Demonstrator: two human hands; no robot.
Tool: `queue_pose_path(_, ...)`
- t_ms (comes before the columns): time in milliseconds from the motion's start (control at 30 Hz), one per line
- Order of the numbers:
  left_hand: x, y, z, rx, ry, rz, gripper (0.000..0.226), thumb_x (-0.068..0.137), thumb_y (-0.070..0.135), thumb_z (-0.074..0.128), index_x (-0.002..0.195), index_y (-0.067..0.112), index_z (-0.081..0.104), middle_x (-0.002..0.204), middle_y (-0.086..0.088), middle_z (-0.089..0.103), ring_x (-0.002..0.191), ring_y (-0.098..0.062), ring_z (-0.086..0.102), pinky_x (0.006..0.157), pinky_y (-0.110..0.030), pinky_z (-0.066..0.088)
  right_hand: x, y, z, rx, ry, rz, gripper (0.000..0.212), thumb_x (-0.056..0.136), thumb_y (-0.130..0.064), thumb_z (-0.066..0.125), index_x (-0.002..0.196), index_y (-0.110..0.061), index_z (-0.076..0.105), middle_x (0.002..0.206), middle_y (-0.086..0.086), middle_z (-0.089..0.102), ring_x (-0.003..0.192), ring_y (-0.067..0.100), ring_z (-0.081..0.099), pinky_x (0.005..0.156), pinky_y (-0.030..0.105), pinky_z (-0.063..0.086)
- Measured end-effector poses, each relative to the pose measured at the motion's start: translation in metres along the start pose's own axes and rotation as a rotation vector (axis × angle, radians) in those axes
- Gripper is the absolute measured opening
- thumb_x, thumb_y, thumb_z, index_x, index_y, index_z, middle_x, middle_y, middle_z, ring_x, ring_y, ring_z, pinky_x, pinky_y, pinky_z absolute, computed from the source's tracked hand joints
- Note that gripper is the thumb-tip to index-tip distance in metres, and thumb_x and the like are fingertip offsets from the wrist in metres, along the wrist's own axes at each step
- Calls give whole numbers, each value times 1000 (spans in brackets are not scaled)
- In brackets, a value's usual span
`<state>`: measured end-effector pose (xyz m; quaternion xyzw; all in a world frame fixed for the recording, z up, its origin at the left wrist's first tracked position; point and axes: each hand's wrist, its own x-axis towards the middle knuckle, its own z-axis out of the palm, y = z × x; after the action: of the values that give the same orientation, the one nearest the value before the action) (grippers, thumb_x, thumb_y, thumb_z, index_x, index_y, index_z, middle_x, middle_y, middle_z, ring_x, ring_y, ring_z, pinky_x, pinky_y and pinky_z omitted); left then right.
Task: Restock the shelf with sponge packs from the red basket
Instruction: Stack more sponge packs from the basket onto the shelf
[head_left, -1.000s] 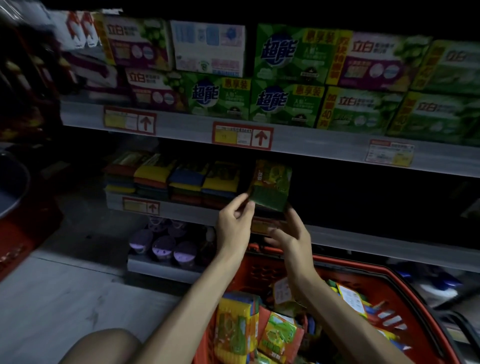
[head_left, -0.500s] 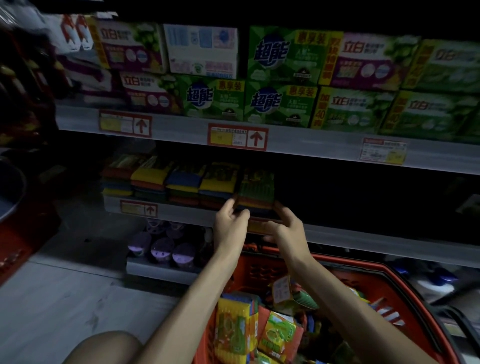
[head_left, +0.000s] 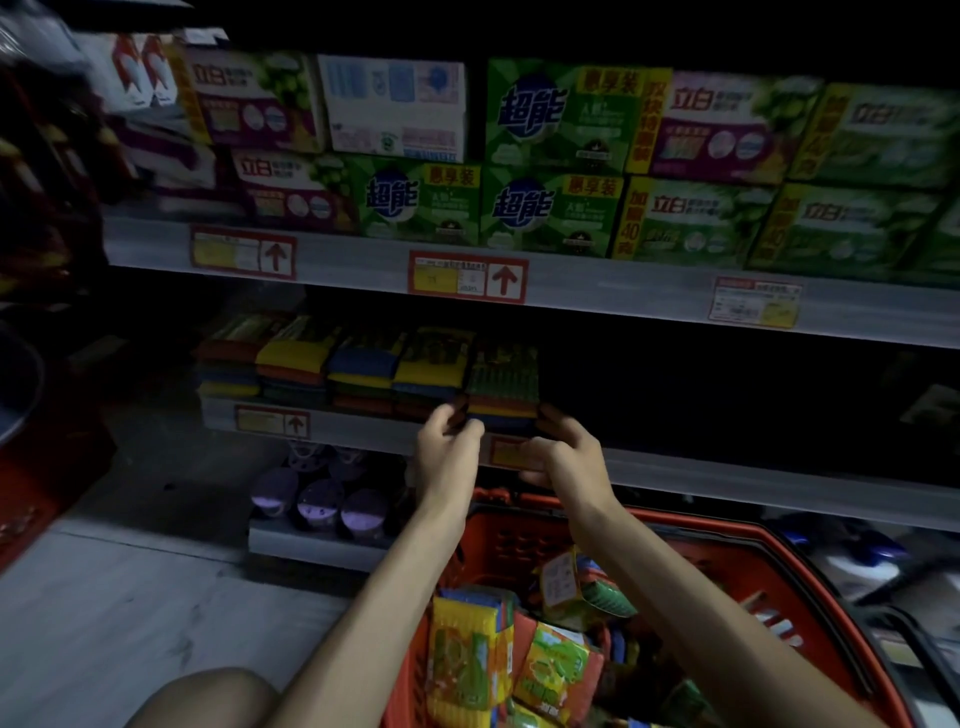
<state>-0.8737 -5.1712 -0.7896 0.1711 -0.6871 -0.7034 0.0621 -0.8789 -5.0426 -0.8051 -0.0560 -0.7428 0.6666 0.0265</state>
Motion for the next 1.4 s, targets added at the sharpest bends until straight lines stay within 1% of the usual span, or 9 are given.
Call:
queue_pose_path(200, -1, 2, -2, -5, 15, -7, 36, 101, 14, 59, 79, 40, 47, 76, 15, 43, 65, -1, 40, 60, -23, 33, 1, 1, 1, -36, -32, -4, 56, 98, -10, 63, 150, -18, 45, 113, -15, 57, 94, 2, 60, 66, 15, 55)
queue_pose_path(300, -1, 1, -3, -45, 7, -3, 13, 100, 21, 60, 112, 22, 65, 106, 1, 64, 97, -20, 59, 74, -31, 39, 2, 0, -2, -83, -27, -27, 58, 91, -14, 69, 146, -16, 50, 96, -8, 58, 83, 5, 56, 64, 8, 48)
queue_pose_path(367, -4, 2, -5, -75, 13, 1, 35, 101, 25, 60, 134, 12, 60, 128, -5, 64, 116, -24, 59, 85, -33, 42, 3, 2, -5, -98, -16, -39, 52, 88, -11, 70, 139, -13, 56, 89, -6, 58, 78, 4, 54, 61, 4, 44)
queue_pose_path(533, -1, -1, -8, -132, 13, -20, 46, 101, 26, 61, 145, 15, 54, 127, 8, 54, 127, -19, 52, 111, -41, 41, 5, 4, -4, -129, -27, -50, 50, 92, -7, 66, 140, -17, 55, 105, 3, 63, 84, 4, 56, 63, 4, 45)
queue_pose_path(667, 0, -2, -10, -138, 14, 0, 24, 101, 20, 60, 124, 16, 67, 102, 16, 58, 112, -18, 54, 99, -35, 42, 5, 3, -3, -131, -28, -53, 53, 93, -9, 66, 142, -23, 52, 110, 7, 64, 92, 17, 58, 68, 12, 44)
queue_pose_path(867, -4, -1, -14, -84, -17, -3, 47, 101, 21, 61, 146, 12, 53, 140, -1, 58, 132, -20, 53, 112, -43, 43, 7, 1, -7, -210, -52, -75, 56, 93, -10, 66, 146, -18, 52, 131, 0, 59, 114, 26, 61, 90, 35, 52)
queue_pose_path(1000, -12, -5, -22, -29, -65, 30, 35, 101, 19, 61, 136, 21, 62, 133, -2, 65, 120, -16, 61, 98, -33, 50, 4, -3, -15, -250, -76, -90, 57, 93, -13, 70, 146, -17, 51, 132, -2, 58, 124, 27, 59, 104, 46, 51)
queue_pose_path(1133, -26, -8, -31, 55, -147, 86, 28, 101, 15, 62, 127, 25, 65, 124, 5, 67, 113, -5, 62, 81, -16, 51, -4, -5, -30, -309, -83, -116, 64, 92, -25, 75, 150, -20, 48, 145, 0, 54, 132, 24, 54, 108, 47, 49)
queue_pose_path(1400, -84, 2, -39, 130, -324, 184, 28, 100, 14, 63, 125, 24, 68, 120, 5, 69, 104, 5, 65, 85, -15, 53, -44, -22, -95, -551, -189, -229, 63, 92, -30, 75, 149, -28, 48, 148, -2, 51, 134, 14, 50, 108, 39, 49)
